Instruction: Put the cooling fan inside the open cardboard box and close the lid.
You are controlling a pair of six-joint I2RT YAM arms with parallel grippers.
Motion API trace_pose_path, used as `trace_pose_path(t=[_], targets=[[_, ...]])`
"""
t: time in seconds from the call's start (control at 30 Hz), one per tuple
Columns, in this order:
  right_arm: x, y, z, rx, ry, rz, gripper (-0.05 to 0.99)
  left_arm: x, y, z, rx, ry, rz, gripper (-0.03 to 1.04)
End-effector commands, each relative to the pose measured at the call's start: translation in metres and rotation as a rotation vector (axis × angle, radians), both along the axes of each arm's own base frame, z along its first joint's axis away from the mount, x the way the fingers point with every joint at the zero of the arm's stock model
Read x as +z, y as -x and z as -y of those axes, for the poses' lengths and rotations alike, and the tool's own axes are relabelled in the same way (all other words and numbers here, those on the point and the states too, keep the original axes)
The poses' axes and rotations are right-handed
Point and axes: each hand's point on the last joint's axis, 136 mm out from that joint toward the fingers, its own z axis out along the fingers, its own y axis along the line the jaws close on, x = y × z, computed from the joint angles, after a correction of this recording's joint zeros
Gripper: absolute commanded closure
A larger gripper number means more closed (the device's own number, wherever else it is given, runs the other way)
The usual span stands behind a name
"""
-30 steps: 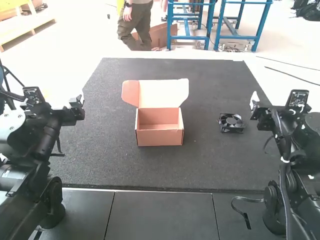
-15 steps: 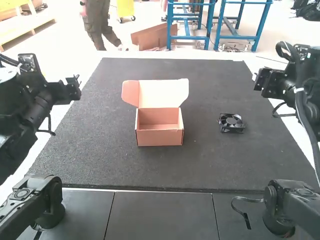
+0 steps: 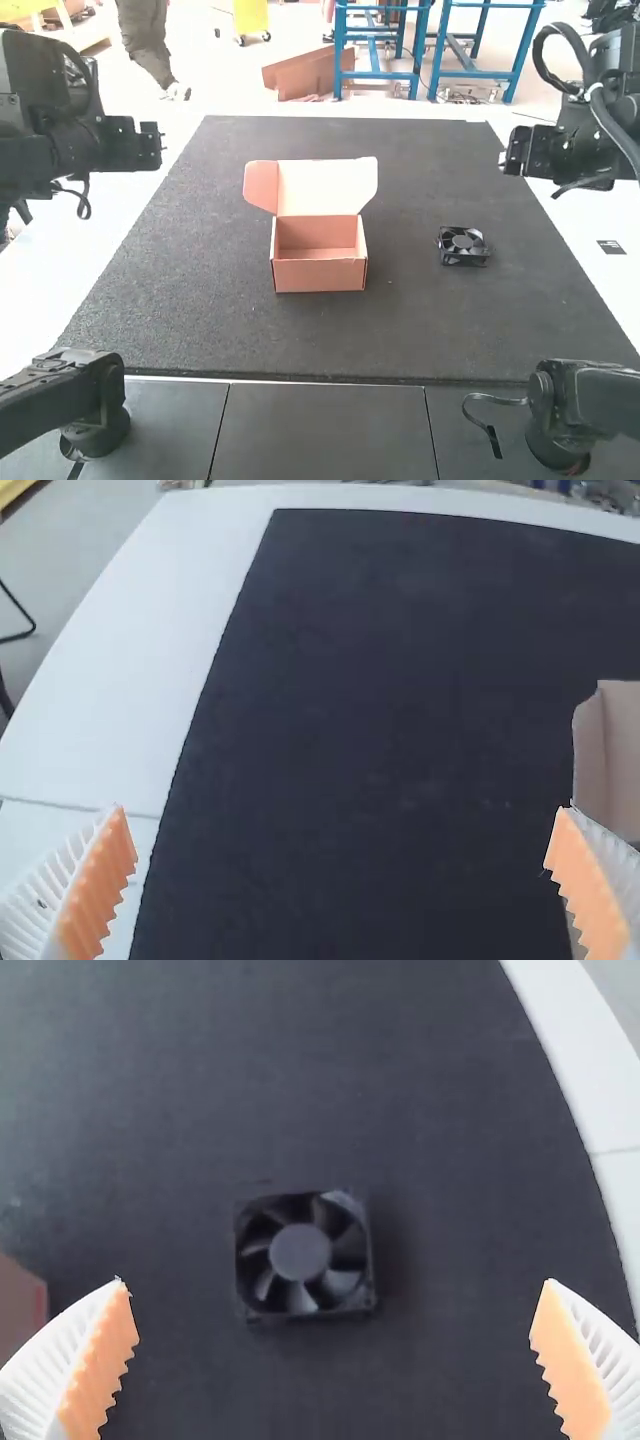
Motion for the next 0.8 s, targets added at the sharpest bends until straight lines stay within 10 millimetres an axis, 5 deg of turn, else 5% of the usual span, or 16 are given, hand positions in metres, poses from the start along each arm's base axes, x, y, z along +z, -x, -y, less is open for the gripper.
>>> trace_pose_path(t=[0.0,0.47,0.77], targets=[[-0.006,-0.007,0.003,-0.047,-0.032,-0.053,0.03,-0.012,-0.002,0.002,-0.014,-0.010,-0.078,0.04],[-0.070,-0.047,0.007,-0.007,-0.015,-0.358,0.03,-0.033,0.002,0.008,-0.044,-0.002,-0.170,0.04],[-0.115,-0.070,0.042,-0.023,0.002,-0.490,0.03,-0.026,0.000,0.009,-0.041,0.008,-0.149,0.04]])
